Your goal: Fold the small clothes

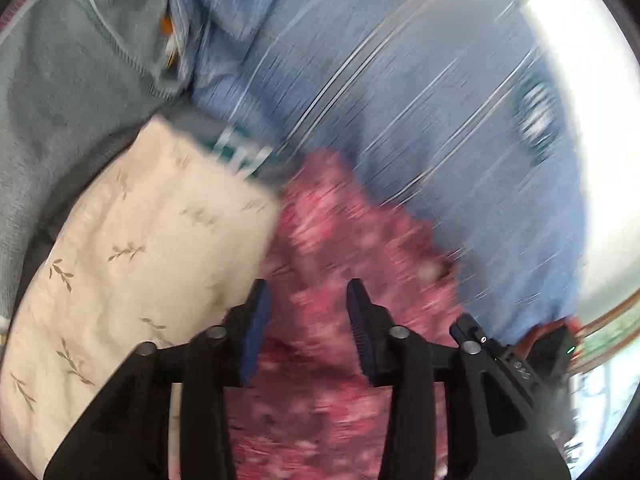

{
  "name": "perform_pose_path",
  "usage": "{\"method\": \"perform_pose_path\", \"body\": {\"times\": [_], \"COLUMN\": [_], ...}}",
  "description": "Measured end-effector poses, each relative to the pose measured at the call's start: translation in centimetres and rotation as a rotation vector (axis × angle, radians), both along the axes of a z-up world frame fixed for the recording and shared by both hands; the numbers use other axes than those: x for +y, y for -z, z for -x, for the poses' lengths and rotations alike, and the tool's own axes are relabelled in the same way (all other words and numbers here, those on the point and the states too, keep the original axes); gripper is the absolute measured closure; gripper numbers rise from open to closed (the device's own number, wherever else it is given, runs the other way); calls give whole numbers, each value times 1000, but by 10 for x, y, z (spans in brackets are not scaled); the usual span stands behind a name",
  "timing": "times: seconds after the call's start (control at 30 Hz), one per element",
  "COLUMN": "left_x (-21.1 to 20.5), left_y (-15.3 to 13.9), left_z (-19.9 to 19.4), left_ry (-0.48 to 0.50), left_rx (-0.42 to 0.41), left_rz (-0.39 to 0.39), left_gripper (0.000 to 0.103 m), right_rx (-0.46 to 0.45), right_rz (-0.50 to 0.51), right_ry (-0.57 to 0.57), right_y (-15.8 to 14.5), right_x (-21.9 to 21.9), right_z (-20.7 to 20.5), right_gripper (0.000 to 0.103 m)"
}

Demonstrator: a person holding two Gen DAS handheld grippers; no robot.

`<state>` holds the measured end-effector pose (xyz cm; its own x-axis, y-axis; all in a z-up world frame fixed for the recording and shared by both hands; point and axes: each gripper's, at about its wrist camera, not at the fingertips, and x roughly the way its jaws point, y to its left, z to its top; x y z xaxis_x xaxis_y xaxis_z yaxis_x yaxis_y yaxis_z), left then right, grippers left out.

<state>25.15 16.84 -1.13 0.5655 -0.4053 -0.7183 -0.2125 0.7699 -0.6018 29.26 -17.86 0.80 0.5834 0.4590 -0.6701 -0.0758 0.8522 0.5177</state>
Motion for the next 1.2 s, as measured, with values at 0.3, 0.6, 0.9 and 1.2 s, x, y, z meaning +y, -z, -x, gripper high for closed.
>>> {"method": "perform_pose_path", "body": {"times": [0.3,0.6,0.9,1.2], "left_x": [-2,0,-2,1], "left_y": [20,21,21,17], "left_z": [-10,-10,-11,-7], "left_ry": [35,44,49,40], "left_rx": [92,90,85,73], "left_rz": [5,12,5,18], "left_gripper": [75,74,74,73], "right_rx": [-63,23,-52,-37], "right_rz": [172,515,717,410], "right_ry": [-39,-314,-457,-175], "right_y": [-22,6,10,-17], "right_x": [32,75,99,32], "right_z": [-42,-104,-89,-76], "right_gripper": [60,56,101,98]}}
